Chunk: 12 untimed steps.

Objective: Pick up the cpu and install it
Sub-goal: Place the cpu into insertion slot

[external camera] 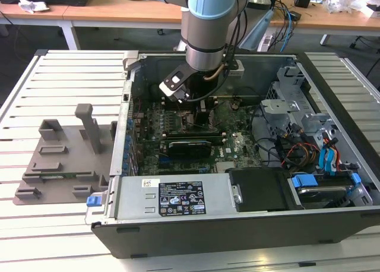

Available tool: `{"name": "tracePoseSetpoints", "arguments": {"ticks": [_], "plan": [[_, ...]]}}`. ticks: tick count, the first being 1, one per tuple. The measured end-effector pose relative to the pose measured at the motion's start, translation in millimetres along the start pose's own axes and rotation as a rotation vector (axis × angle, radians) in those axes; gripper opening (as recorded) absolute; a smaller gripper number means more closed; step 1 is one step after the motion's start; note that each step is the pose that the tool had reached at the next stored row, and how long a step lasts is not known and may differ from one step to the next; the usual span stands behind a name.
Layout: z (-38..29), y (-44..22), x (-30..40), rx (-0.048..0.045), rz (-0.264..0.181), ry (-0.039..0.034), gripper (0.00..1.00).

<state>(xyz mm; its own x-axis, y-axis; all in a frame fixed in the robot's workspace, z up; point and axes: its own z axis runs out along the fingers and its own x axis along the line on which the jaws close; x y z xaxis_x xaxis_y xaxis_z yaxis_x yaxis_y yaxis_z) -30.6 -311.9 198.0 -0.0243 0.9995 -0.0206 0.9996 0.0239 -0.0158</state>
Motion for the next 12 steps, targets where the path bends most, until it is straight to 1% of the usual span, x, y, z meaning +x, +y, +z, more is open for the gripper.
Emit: {"name": "tracePoseSetpoints", "arguments": {"ticks": [1,2,4,6,8,9,10,11,12], "plan": [[0.1,0.0,0.0,-0.0002,0.0,0.0005,0.56],[0.1,0.1,0.1,-0.0002,0.0,0.0005,0.62],[0.2,0.1,-0.3,-0.0004,0.0,0.0008,0.62],[0.2,0.0,-2.4,-0.0003,0.0,0.0007,0.62],[0.2,0.0,-2.6,-0.0002,0.0,0.0005,0.62],[0.1,0.1,-2.6,-0.0002,0.0,0.0016,0.62],[0.1,0.2,-2.6,-0.0003,0.0,0.0048,0.62],[0.1,0.5,-2.5,-0.0005,0.0,0.0104,0.62],[0.2,0.7,-2.5,-0.0006,0.0,0.0142,0.62]]}}
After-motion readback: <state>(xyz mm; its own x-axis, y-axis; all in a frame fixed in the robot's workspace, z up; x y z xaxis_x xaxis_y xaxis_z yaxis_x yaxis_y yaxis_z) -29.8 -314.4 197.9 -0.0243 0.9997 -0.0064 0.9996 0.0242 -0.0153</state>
